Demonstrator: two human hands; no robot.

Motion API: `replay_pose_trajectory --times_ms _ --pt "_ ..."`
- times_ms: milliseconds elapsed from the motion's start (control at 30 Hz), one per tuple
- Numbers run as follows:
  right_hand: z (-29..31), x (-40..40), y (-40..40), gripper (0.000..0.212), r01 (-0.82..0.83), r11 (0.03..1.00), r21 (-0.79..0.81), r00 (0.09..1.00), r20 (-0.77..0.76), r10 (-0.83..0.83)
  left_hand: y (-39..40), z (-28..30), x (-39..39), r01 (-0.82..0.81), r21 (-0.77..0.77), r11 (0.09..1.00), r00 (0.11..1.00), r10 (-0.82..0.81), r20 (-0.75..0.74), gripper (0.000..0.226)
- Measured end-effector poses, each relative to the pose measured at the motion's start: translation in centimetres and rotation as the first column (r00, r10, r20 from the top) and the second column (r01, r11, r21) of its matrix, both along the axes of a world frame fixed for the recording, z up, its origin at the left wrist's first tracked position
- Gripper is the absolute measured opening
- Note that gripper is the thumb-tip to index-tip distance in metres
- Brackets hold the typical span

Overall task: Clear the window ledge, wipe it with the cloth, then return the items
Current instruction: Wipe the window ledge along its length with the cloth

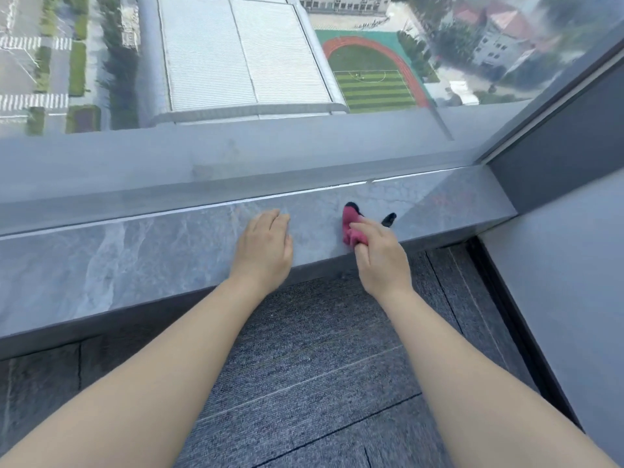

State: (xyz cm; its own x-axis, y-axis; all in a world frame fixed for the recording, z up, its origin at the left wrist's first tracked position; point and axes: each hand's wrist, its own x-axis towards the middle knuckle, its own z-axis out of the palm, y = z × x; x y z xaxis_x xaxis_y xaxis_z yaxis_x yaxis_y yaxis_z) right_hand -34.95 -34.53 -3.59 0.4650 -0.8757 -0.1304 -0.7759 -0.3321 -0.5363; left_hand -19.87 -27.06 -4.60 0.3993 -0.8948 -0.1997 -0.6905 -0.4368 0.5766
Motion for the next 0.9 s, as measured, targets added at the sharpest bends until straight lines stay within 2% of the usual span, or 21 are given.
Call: replay_pose_trajectory --times_ms 67,133,267,333,433,533,633,700,767,833,900 --pt "0.9 -1.0 -1.5 0.04 0.245 0.97 -0.003 0.964 0.111 -0.243 -0.9 0.3 -0.7 0.048 0.014 0.999 0.999 -0.048 -0.003 0.043" --pt "1.1 -1.5 -3.2 0.041 0.338 0.94 -0.057 0.939 0.081 -0.333 -1.8 0.2 -1.0 0.068 0.028 0.997 0.997 -0.069 0.023 0.044" --pt "-0.9 -1.3 -6.1 0.053 0.28 0.96 -0.013 0.939 -0.202 -0.277 -2.4 -0.8 -0.8 0.074 0.058 0.996 0.99 -0.081 0.118 0.046" --pt "-2.3 -0.5 -6.9 0.058 0.243 0.97 -0.003 0.897 -0.379 -0.226 -2.1 -1.5 -0.9 0.083 0.075 0.994 0.98 -0.095 0.175 0.048" --pt "-2.7 0.7 -7.3 0.062 0.223 0.975 -0.009 0.86 -0.47 -0.201 -2.0 -1.8 -1.2 0.087 0.074 0.993 0.97 -0.102 0.222 0.049" --pt "-2.8 2.6 -6.8 0.064 0.106 0.994 -0.031 0.865 -0.49 -0.108 -2.0 -1.7 -1.3 0.084 0.098 0.992 0.966 -0.105 0.237 0.049" --pt "-3.0 3.6 -5.2 0.061 -0.156 0.987 -0.041 0.874 -0.471 0.119 -1.9 -1.7 -1.6 0.07 0.109 0.992 0.964 -0.095 0.248 0.049" --pt "-2.9 2.6 -4.4 0.058 -0.379 0.924 -0.061 0.842 -0.438 0.316 -1.9 -1.6 -1.8 0.057 0.104 0.993 0.963 -0.082 0.258 0.049" --pt "-2.6 0.5 -4.4 0.057 -0.515 0.855 -0.06 0.799 -0.396 0.454 -2.0 -1.5 -2.0 0.043 0.106 0.993 0.963 -0.07 0.259 0.049" --pt "-2.5 -1.9 -4.8 0.063 -0.534 0.845 -0.04 0.79 -0.379 0.481 -2.0 -1.3 -2.1 0.037 0.123 0.992 0.963 -0.068 0.26 0.049" --pt "-2.6 -4.2 -6.0 0.06 -0.458 0.888 -0.039 0.812 -0.426 0.399 -1.9 -1.1 -2.3 0.028 0.146 0.989 0.962 -0.067 0.266 0.049"
